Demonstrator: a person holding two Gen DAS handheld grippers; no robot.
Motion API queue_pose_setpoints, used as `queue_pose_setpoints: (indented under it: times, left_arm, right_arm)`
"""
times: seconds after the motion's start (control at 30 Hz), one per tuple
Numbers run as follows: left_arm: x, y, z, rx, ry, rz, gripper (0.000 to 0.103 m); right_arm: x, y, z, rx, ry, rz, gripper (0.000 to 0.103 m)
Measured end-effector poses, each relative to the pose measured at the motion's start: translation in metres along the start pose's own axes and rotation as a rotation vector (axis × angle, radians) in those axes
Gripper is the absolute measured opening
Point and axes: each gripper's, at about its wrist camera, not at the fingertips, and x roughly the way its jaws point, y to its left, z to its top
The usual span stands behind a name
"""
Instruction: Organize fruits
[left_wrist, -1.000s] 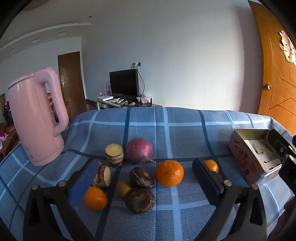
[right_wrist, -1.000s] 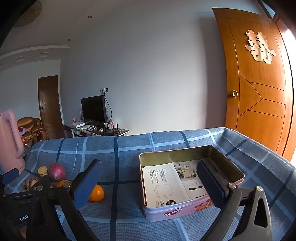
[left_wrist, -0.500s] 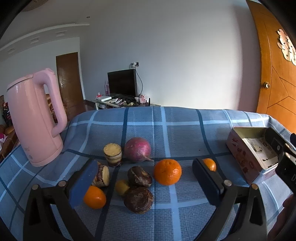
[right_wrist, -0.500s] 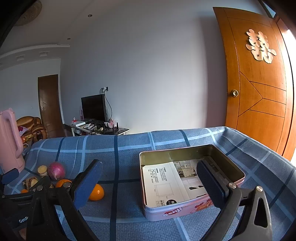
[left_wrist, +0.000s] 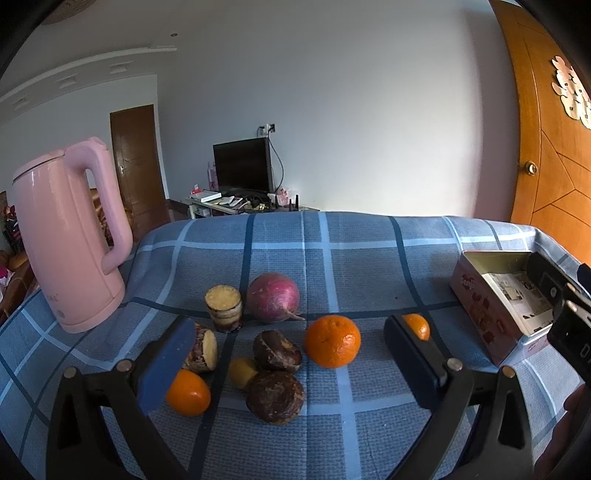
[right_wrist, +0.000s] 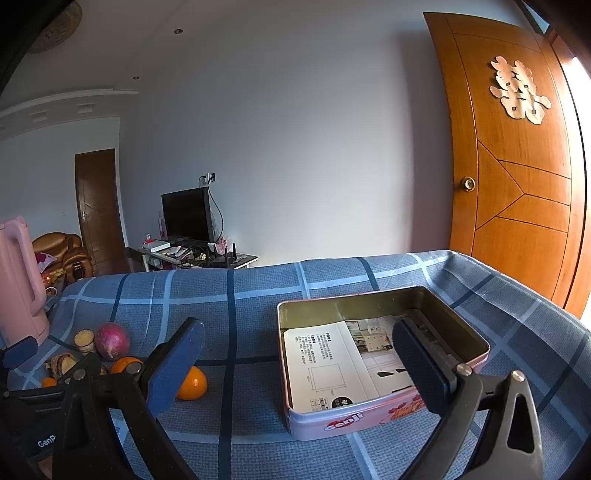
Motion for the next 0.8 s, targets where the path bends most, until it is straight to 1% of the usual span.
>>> queue_pose_setpoints:
  times: [0.8]
  left_arm:
    - [-0.0017, -0.0006, -0.001, -0.005, 0.003, -0.001, 0.103]
  right_arm:
    - [-0.0006, 0.0001, 0.0003, 0.0, -0.002, 0.0, 0.102]
